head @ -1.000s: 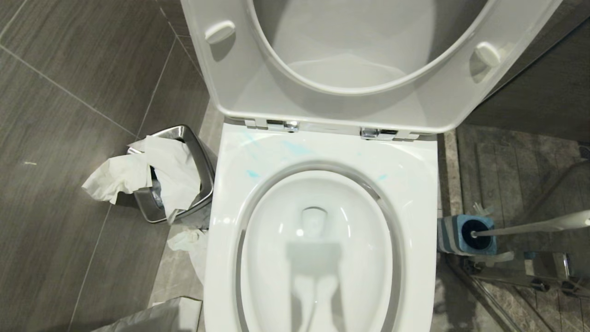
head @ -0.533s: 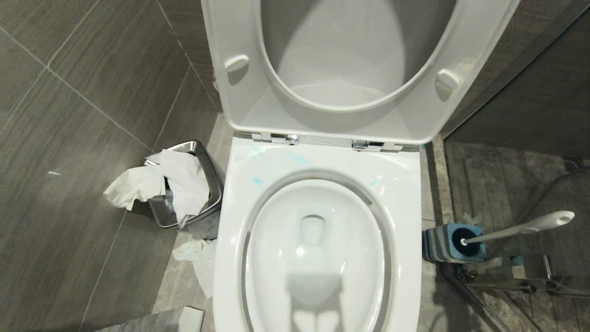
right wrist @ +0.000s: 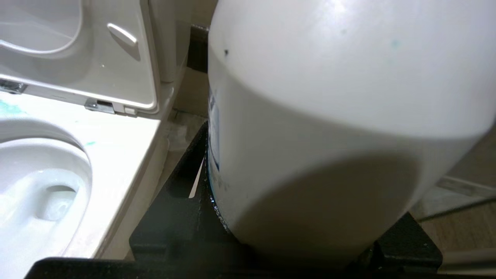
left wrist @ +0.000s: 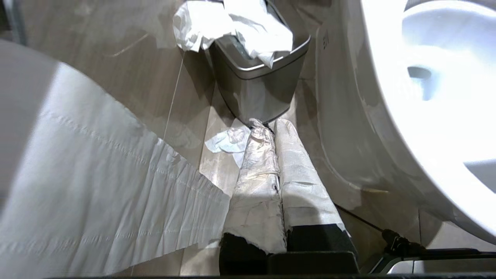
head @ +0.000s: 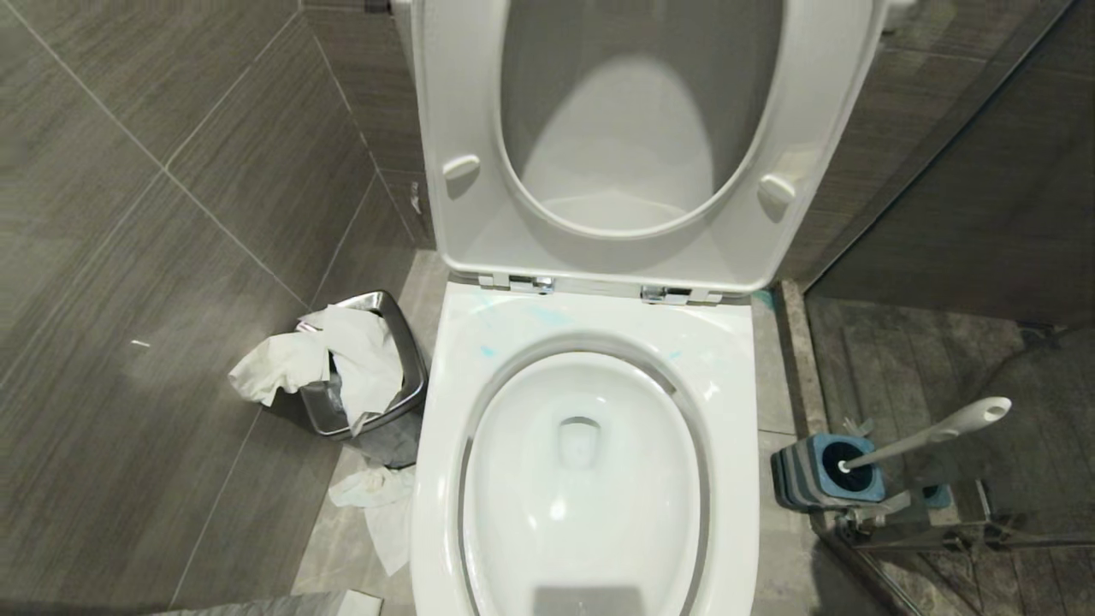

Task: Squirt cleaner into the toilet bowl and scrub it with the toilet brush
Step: Pour in the cleaning agent

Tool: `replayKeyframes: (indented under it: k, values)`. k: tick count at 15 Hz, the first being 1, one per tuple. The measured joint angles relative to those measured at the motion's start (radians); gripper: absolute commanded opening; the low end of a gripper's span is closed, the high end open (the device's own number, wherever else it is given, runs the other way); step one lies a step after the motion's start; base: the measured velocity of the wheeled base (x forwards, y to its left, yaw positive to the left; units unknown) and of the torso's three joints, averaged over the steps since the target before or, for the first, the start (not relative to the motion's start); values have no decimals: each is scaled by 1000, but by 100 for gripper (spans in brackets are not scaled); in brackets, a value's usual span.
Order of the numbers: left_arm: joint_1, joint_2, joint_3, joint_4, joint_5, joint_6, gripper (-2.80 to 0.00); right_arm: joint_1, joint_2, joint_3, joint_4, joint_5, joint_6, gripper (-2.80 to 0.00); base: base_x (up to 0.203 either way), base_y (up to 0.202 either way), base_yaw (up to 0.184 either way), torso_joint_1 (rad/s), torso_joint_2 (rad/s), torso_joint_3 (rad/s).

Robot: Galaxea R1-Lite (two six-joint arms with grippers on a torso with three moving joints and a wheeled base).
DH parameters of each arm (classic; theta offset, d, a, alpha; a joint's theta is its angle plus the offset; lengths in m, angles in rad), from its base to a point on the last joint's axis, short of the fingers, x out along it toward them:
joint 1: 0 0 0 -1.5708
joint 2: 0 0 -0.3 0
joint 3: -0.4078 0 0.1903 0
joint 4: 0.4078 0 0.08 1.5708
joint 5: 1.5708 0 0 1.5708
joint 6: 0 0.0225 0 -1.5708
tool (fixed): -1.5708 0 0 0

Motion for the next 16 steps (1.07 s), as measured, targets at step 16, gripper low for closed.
replayKeyframes:
  k: [16]
  values:
    - [0, 0, 0, 0, 0, 1, -280, 0, 139, -3, -79, -9, -94, -280, 0, 0, 0, 1, 1, 128]
